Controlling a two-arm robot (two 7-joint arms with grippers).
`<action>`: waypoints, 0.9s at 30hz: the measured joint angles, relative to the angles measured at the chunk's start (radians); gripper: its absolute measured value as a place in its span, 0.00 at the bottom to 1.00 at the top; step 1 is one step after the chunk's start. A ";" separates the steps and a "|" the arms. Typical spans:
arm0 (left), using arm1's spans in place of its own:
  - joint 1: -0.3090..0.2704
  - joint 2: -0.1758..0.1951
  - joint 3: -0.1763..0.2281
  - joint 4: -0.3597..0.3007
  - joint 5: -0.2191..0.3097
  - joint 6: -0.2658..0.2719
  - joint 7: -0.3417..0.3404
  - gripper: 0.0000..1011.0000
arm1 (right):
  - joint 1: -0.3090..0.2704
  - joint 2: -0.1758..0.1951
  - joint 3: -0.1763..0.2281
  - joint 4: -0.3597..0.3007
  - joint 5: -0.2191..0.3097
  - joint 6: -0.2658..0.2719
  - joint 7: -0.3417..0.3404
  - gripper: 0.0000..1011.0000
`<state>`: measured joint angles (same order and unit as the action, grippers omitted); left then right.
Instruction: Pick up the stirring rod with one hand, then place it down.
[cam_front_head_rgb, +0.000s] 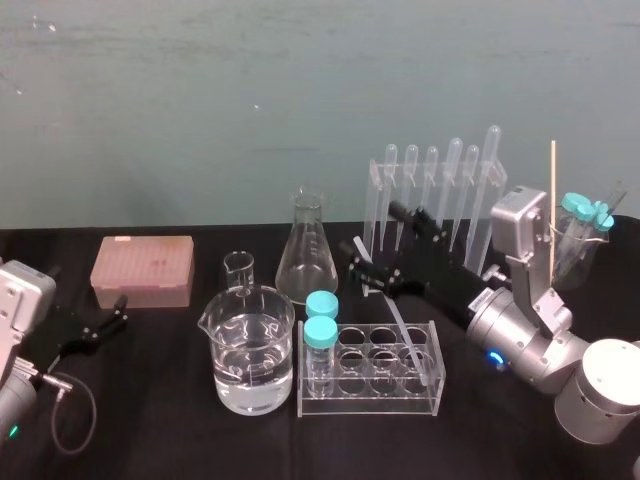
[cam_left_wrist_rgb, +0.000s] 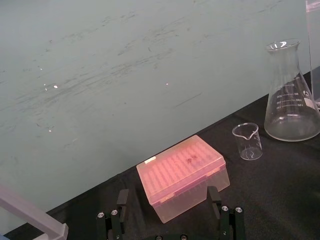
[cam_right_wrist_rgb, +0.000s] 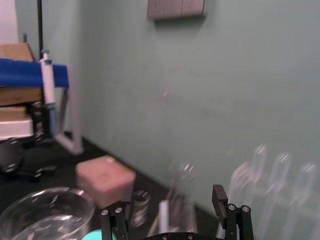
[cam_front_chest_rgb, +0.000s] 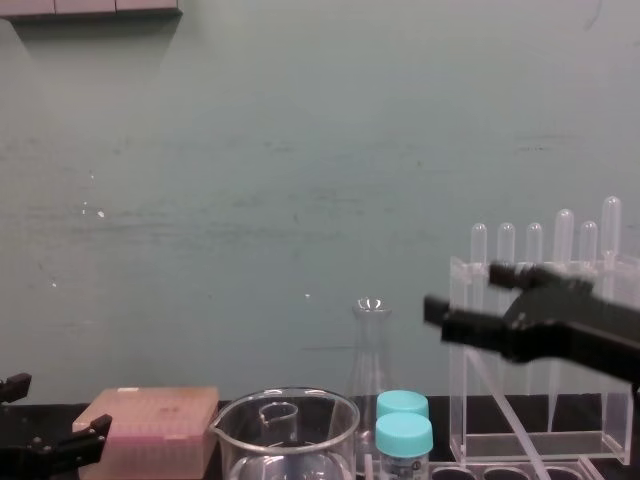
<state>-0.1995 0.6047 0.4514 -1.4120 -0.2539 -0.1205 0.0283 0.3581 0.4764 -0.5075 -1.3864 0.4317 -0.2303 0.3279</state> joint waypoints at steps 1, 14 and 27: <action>0.000 0.000 0.000 0.000 0.000 0.000 0.000 0.99 | 0.002 -0.002 -0.001 0.002 0.012 0.021 0.012 0.99; 0.000 0.000 0.000 0.000 0.000 0.000 0.000 0.99 | -0.023 -0.020 0.022 -0.007 0.085 0.220 0.042 0.99; 0.000 0.000 0.000 0.000 0.000 0.000 0.000 0.99 | -0.024 -0.020 0.023 -0.009 0.081 0.218 0.036 0.99</action>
<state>-0.1995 0.6047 0.4514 -1.4120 -0.2538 -0.1206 0.0283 0.3338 0.4568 -0.4849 -1.3952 0.5125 -0.0124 0.3636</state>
